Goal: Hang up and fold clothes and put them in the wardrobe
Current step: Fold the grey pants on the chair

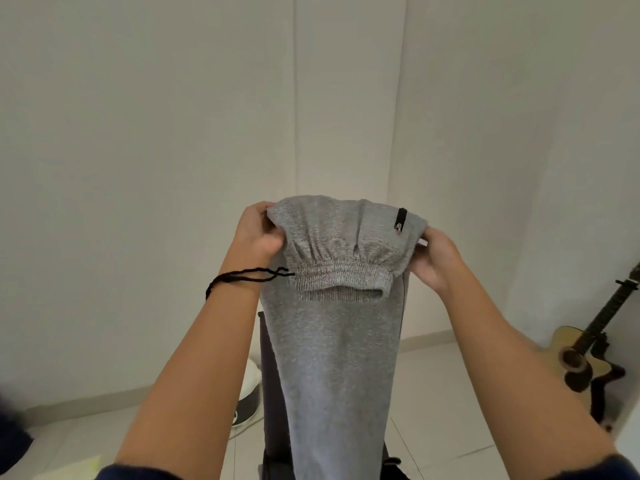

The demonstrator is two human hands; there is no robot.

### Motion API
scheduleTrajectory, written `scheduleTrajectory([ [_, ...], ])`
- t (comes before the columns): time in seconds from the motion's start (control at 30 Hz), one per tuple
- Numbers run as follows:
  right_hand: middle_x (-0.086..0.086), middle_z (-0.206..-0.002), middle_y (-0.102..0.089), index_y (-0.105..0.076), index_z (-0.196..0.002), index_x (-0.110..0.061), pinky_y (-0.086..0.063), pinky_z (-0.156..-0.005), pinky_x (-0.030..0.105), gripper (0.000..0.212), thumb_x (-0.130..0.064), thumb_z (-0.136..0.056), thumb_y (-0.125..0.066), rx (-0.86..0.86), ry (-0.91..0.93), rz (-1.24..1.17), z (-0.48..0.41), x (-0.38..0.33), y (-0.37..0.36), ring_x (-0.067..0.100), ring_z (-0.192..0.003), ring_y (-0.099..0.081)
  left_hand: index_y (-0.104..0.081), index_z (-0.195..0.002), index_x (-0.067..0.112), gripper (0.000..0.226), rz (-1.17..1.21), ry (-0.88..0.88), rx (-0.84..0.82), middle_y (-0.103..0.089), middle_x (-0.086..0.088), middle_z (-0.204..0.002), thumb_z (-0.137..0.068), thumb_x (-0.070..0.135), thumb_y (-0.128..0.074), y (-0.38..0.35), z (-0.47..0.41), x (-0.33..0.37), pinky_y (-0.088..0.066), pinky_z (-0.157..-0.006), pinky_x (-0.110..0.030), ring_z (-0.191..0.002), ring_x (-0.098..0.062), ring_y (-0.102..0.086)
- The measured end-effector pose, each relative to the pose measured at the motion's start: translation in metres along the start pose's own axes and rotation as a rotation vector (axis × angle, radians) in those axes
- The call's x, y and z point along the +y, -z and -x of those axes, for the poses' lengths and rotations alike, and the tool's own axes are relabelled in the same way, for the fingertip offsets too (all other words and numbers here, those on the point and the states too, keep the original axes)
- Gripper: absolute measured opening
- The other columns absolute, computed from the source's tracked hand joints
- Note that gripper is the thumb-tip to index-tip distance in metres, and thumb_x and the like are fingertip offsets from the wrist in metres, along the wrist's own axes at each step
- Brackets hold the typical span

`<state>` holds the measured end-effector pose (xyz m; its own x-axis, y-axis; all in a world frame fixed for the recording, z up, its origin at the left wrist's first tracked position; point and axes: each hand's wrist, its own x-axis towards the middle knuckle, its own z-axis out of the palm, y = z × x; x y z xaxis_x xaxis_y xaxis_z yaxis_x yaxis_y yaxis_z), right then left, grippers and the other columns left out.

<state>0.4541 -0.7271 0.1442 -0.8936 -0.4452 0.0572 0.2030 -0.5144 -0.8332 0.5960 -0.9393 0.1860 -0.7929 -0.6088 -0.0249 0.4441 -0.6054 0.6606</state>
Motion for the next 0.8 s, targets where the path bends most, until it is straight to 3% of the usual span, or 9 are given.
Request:
scheduleTrajectory([
  [0.07,0.013,-0.09,-0.047,-0.049,-0.108,0.004,-0.053,-0.084,0.037,0.035,-0.009,-0.076,-0.045,-0.009,-0.043,-0.248,0.004,0.003,0.005,0.027,-0.084,-0.05,-0.049,-0.074,0.004,0.024,-0.066,-0.026,0.026,-0.051,-0.007,-0.074,-0.095,0.003,-0.037,0.007,0.001,-0.008,-0.051,-0.056,-0.023,-0.061,-0.016,-0.055],
  [0.13,0.015,-0.101,-0.05,-0.045,-0.122,0.006,-0.05,-0.095,0.039,0.05,-0.013,-0.077,-0.052,0.049,-0.075,-0.329,0.007,0.005,0.007,0.028,-0.099,-0.055,-0.058,-0.084,0.0,0.023,-0.112,0.022,0.006,-0.062,-0.013,-0.082,-0.095,0.007,-0.039,0.018,0.002,-0.019,-0.055,-0.063,-0.03,-0.075,-0.023,-0.06],
  [0.2,0.014,-0.105,-0.057,-0.051,-0.116,0.001,-0.051,-0.092,0.041,0.036,-0.018,-0.086,-0.061,0.108,-0.135,-0.301,0.009,0.008,0.007,0.025,-0.099,-0.061,-0.062,-0.078,-0.006,0.031,-0.13,0.078,0.001,-0.064,-0.018,-0.079,-0.095,0.002,-0.038,0.027,0.001,-0.03,-0.056,-0.062,-0.031,-0.078,-0.026,-0.059],
  [0.3,0.011,-0.085,-0.062,-0.056,-0.088,-0.003,-0.055,-0.07,0.034,0.018,-0.013,-0.081,-0.07,0.248,-0.273,-0.196,0.007,0.016,0.012,0.023,-0.072,-0.061,-0.056,-0.076,-0.008,0.031,-0.185,0.151,0.028,-0.059,-0.018,-0.078,-0.094,-0.003,-0.032,0.034,0.001,-0.049,-0.05,-0.08,-0.037,-0.077,-0.027,-0.054],
  [0.37,0.013,-0.091,-0.055,-0.052,-0.087,-0.003,-0.049,-0.081,0.027,0.028,-0.012,-0.075,-0.075,0.319,-0.376,-0.165,0.009,0.021,0.024,0.024,-0.076,-0.054,-0.056,-0.075,-0.005,0.03,-0.19,0.187,0.035,-0.063,-0.019,-0.069,-0.094,-0.003,-0.033,0.038,0.001,-0.06,-0.049,-0.085,-0.038,-0.072,-0.027,-0.057],
  [0.47,0.016,-0.094,-0.061,-0.056,-0.096,-0.001,-0.049,-0.093,0.038,0.021,-0.009,-0.081,-0.068,0.244,-0.407,-0.145,0.018,0.029,0.04,0.028,-0.085,-0.061,-0.054,-0.074,0.002,0.027,-0.198,0.184,0.064,-0.06,-0.015,-0.078,-0.091,-0.005,-0.035,0.05,-0.001,-0.076,-0.055,-0.071,-0.038,-0.073,-0.026,-0.059],
  [0.57,0.013,-0.077,-0.067,-0.059,-0.084,-0.001,-0.057,-0.068,0.038,0.008,-0.009,-0.085,-0.057,0.16,-0.402,-0.099,0.025,0.033,0.05,0.027,-0.066,-0.068,-0.057,-0.096,0.002,0.031,-0.043,0.168,-0.03,-0.061,-0.018,-0.098,-0.077,-0.008,-0.034,0.062,-0.003,-0.086,-0.048,-0.09,-0.044,-0.091,-0.033,-0.06],
  [0.7,0.012,-0.091,-0.067,-0.062,-0.089,-0.004,-0.049,-0.086,0.042,0.015,-0.014,-0.08,-0.053,0.093,-0.286,-0.157,0.027,0.039,0.058,0.031,-0.085,-0.064,-0.059,-0.106,0.011,0.036,0.345,0.124,-0.109,-0.066,-0.008,-0.098,-0.069,0.012,-0.058,0.076,-0.005,-0.087,-0.044,-0.101,-0.028,-0.096,-0.021,-0.064],
  [0.8,0.02,-0.102,-0.067,-0.063,-0.103,-0.001,-0.048,-0.087,0.049,0.049,-0.047,-0.089,-0.054,0.087,-0.324,-0.203,0.024,0.045,0.064,0.035,-0.098,-0.062,-0.064,-0.098,0.008,0.047,0.209,0.205,-0.055,-0.07,-0.01,-0.088,-0.084,0.052,-0.056,0.076,-0.003,-0.086,-0.057,-0.079,-0.031,-0.084,-0.022,-0.069],
])
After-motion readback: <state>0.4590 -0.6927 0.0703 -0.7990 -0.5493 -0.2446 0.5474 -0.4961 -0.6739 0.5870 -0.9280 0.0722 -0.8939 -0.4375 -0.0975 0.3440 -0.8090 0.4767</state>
